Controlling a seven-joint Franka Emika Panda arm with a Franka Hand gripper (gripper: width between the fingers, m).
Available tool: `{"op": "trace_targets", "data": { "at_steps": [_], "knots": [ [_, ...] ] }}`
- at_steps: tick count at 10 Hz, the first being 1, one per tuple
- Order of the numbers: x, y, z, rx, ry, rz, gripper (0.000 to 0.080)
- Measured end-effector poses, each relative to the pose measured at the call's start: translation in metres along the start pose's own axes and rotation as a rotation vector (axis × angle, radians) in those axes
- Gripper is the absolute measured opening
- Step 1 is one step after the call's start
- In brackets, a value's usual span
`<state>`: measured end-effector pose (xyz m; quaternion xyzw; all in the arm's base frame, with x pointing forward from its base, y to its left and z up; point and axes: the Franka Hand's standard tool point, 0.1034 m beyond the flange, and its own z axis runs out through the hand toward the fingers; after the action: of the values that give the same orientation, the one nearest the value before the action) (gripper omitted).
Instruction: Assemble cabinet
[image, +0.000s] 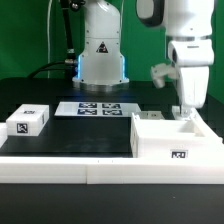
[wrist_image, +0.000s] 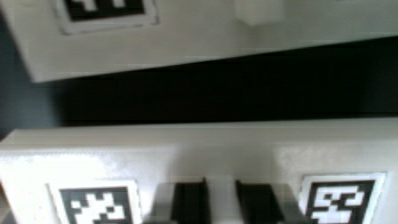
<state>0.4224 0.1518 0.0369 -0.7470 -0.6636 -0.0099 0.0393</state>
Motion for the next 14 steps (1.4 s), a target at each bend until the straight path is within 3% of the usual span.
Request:
{"op": "trace_targets", "data": {
  "at_steps": [2, 5, 14],
  "knots": [
    [-0.015, 0.007, -0.015, -0.011, -0.016, -0.013, 0.007],
    [-0.038, 0.017, -0.018, -0.01, -0.02, 0.005, 0.007],
    [-0.033, 0.028, -0.025, -0.019, -0.019, 0.029, 0.007]
  ]
}}
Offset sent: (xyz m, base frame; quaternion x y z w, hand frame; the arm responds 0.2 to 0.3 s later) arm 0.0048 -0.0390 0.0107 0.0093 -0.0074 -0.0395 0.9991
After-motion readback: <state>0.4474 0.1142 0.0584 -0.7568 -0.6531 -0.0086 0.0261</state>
